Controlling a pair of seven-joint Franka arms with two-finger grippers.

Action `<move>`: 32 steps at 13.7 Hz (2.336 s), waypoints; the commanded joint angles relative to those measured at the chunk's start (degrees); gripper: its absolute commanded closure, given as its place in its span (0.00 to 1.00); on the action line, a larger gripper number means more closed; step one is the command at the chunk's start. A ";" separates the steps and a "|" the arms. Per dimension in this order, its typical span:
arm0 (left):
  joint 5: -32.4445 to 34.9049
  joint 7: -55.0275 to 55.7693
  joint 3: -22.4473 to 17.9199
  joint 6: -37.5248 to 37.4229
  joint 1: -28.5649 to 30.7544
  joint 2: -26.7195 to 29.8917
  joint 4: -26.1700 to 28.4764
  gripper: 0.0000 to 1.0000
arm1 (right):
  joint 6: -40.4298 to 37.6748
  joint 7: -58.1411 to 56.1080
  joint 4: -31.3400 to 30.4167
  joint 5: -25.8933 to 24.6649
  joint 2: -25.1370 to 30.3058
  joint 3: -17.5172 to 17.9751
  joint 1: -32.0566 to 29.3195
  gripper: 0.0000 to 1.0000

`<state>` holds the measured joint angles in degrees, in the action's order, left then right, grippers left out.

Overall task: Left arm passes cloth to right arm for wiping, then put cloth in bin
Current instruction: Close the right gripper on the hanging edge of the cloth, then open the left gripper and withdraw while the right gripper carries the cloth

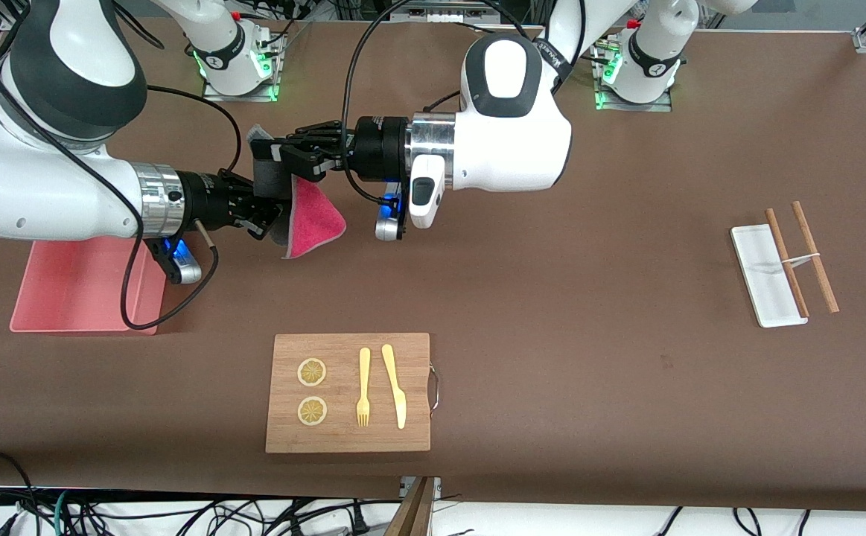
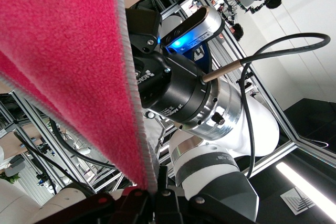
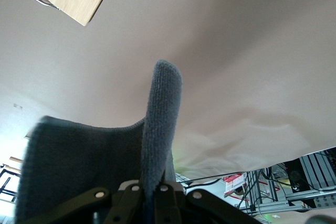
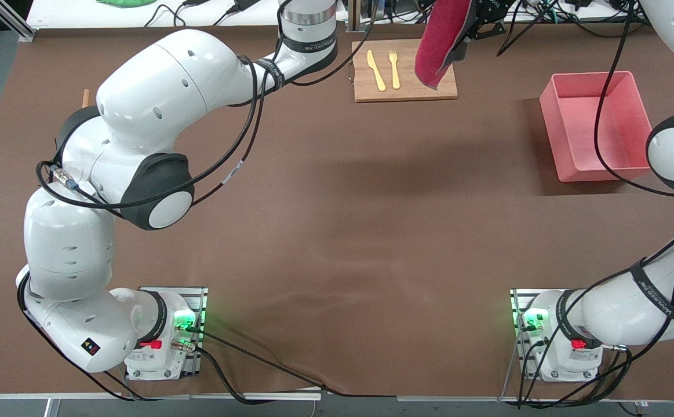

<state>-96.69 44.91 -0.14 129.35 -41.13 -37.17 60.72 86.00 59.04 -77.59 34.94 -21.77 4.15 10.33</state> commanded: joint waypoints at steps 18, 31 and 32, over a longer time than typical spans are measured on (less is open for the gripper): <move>18.62 -1.23 -0.47 -27.54 22.29 11.67 9.32 0.00 | 7.50 -8.95 -0.28 -11.11 -17.51 0.33 10.84 1.00; 85.74 -22.12 -0.56 -59.74 33.13 27.67 12.73 0.00 | 14.20 -21.31 -5.38 -34.06 -23.85 -0.20 5.69 1.00; 89.97 -23.97 -0.47 -59.14 33.65 29.33 15.63 0.00 | 14.11 -23.95 -5.81 -35.54 -23.84 -0.20 3.93 1.00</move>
<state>-13.68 25.93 -1.33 69.51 -8.57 -11.55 70.04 100.15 39.77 -81.76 1.62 -46.64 2.98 18.17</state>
